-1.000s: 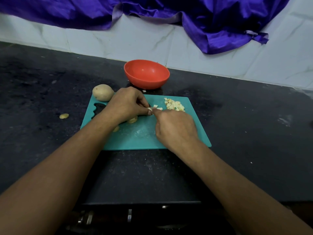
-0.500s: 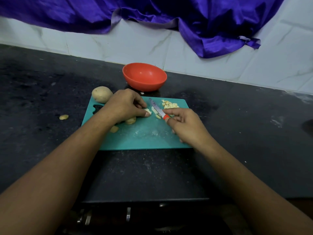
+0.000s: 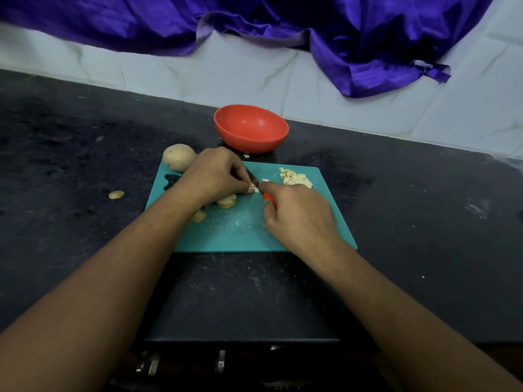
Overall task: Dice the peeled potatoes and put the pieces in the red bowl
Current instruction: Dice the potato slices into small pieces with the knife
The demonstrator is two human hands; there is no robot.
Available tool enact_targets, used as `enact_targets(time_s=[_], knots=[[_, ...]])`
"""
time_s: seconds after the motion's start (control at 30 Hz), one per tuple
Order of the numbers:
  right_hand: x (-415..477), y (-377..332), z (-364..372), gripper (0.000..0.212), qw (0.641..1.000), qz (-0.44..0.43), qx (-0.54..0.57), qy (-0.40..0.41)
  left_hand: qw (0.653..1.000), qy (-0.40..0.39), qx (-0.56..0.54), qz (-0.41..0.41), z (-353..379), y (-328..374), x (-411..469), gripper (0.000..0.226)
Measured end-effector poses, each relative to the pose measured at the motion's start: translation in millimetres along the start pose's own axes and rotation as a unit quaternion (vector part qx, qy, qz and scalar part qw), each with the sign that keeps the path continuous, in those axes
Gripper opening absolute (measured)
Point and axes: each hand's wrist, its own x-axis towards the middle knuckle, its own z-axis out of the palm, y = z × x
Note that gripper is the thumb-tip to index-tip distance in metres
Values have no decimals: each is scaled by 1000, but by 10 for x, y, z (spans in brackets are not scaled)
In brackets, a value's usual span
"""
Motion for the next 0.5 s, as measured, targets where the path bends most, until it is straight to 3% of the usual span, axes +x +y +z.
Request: enact_targets(time_s=[0.33,0.43,0.5], knots=[[2,0,-15,51,996,-18,-69,-56,1000,12,9,-9,5,45,-18,13],[-51,228,-2,40,993,23,91,-69,1000,14,12,4,10,35,-28,11],[-59,393,20,31,950,88,290,-71,1000,12,11,9,-3,28,-23,9]])
